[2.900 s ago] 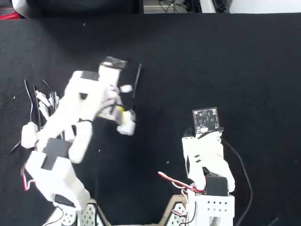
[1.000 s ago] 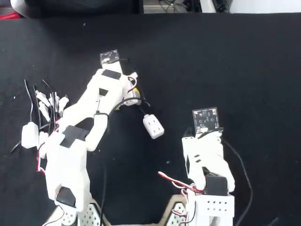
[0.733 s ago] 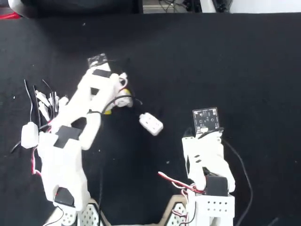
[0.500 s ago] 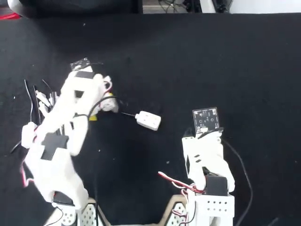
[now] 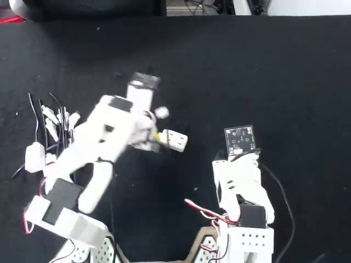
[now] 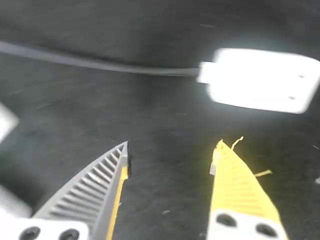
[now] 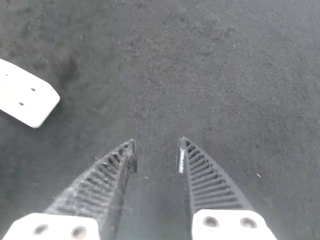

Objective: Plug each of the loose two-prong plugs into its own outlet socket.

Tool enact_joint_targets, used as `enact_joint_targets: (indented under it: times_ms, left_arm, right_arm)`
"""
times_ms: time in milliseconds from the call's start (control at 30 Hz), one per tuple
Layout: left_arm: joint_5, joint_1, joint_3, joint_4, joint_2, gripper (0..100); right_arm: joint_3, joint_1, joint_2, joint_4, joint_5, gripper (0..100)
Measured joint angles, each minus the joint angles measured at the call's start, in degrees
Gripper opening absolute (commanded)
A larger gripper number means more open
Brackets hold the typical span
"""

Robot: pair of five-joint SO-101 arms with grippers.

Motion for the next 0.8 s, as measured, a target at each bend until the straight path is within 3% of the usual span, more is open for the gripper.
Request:
enact_joint_targets:
  times_ms: [100,333,533,800]
  left_arm:
    - [4.04,3.25,2.37,-6.86,0.00,26]
    - [13.54,3.16,6.77,-20.04,0.00,26]
    - [16.44,2.81,7.30,-22.33,0.00,26]
    - [16.53,-4.66,11.96,-24.00,0.00,26]
  right_arm:
    - [0.00,3.52,0.00,0.44,-0.35,12.7]
    - [0.00,4.75,0.00,0.44,-1.93,12.7]
    - [0.00,4.75,0.00,0.44,-2.11,12.7]
    - [0.00,4.75,0.00,0.44,-2.11,12.7]
